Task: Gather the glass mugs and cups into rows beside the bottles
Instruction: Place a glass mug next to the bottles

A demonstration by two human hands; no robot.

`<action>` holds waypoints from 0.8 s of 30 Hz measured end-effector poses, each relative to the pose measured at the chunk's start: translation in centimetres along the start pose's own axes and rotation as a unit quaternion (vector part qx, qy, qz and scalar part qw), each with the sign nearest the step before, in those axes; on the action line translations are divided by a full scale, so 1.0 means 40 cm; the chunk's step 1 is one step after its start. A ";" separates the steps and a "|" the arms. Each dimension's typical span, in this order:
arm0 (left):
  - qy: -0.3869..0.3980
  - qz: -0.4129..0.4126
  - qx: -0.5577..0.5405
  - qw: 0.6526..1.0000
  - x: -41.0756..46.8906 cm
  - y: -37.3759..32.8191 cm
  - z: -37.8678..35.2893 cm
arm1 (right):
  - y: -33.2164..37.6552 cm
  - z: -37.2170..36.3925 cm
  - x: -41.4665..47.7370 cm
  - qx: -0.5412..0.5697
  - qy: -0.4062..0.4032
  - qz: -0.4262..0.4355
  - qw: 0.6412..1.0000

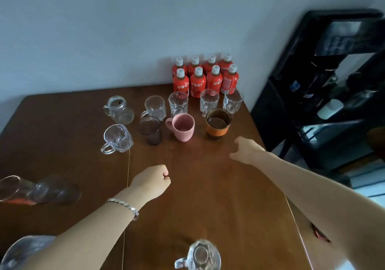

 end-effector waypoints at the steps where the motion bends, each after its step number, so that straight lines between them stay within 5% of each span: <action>1: 0.006 -0.012 0.008 1.000 -0.009 -0.007 -0.008 | -0.021 -0.034 -0.028 0.000 0.021 0.000 1.000; 9: 0.112 -0.164 0.095 0.976 -0.122 -0.134 -0.178 | -0.182 -0.224 -0.223 0.084 0.016 -0.054 0.995; 12: 0.168 -0.206 0.224 0.938 -0.172 -0.185 -0.292 | -0.225 -0.271 -0.271 0.110 0.008 -0.071 0.991; 17: 0.132 -0.241 0.391 0.878 -0.196 -0.215 -0.386 | -0.278 -0.295 -0.303 0.131 0.007 -0.084 0.988; 24: 0.119 -0.193 0.320 0.920 -0.128 -0.288 -0.340 | -0.341 -0.243 -0.255 0.121 0.019 -0.078 0.989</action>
Point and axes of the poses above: each hand's wrist, its own x-axis towards the middle knuckle, its own z-axis out of the back of the hand, y = z × x, the point moved 7 cm from there along x, towards the middle knuckle, and after that the axes turned 12 degrees about y, right-handed, at the moved point
